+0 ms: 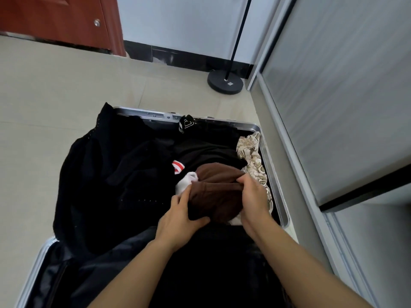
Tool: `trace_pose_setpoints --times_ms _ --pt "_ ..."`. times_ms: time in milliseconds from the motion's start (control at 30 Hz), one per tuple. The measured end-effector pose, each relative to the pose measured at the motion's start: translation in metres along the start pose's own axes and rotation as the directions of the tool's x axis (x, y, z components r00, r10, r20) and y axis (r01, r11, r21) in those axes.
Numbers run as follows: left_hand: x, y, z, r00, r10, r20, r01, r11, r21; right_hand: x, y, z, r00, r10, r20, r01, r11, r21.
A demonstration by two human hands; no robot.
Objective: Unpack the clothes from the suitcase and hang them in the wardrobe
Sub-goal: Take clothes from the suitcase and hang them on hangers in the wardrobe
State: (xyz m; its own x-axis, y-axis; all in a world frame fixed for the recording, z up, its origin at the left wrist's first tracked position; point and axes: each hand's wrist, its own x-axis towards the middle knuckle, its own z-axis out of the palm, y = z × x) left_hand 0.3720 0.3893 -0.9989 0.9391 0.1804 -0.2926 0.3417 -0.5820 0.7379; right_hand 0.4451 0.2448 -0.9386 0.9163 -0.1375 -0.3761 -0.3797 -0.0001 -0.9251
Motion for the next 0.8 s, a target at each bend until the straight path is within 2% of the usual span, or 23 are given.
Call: trace_pose_setpoints --times_ms 67,100,233,300,367,433,533,633,733,800 --pt "-0.012 0.011 -0.005 0.998 0.023 -0.062 -0.035 0.981 -0.192 -0.016 -0.035 -0.004 0.999 -0.006 0.046 0.0 0.993 0.122" --pt "-0.018 0.019 -0.007 0.995 0.044 -0.092 -0.065 0.97 -0.236 -0.023 -0.052 -0.006 0.997 -0.002 0.08 -0.013 0.983 0.182" --pt "-0.03 0.069 -0.029 0.959 0.148 -0.242 -0.22 0.926 -0.306 -0.053 -0.125 -0.012 0.981 -0.006 0.193 -0.061 0.94 0.337" --pt "-0.035 0.108 -0.058 0.954 0.118 -0.276 -0.247 0.832 -0.497 -0.068 -0.168 -0.016 0.977 -0.054 0.208 -0.037 0.912 0.409" --pt "-0.047 0.155 -0.101 0.97 0.082 -0.229 -0.22 0.699 -0.681 -0.08 -0.211 -0.021 0.983 -0.101 0.156 0.019 0.889 0.457" --pt "-0.063 0.197 -0.149 0.966 0.065 -0.251 -0.235 0.626 -0.744 -0.094 -0.252 -0.025 0.99 -0.117 0.075 0.07 0.888 0.455" --pt "-0.097 0.267 -0.229 0.95 0.084 -0.301 -0.286 0.621 -0.73 -0.129 -0.32 -0.032 0.995 -0.101 0.013 0.086 0.898 0.432" --pt "-0.134 0.328 -0.305 0.932 0.135 -0.336 -0.331 0.696 -0.638 -0.172 -0.398 -0.039 0.99 -0.144 0.007 0.132 0.924 0.36" --pt "-0.176 0.387 -0.378 0.938 0.193 -0.287 -0.323 0.782 -0.532 -0.222 -0.485 -0.049 0.983 -0.181 -0.018 0.178 0.939 0.295" --pt "-0.213 0.432 -0.431 0.944 0.264 -0.2 -0.327 0.83 -0.451 -0.263 -0.552 -0.06 0.98 -0.197 -0.031 0.198 0.943 0.267"
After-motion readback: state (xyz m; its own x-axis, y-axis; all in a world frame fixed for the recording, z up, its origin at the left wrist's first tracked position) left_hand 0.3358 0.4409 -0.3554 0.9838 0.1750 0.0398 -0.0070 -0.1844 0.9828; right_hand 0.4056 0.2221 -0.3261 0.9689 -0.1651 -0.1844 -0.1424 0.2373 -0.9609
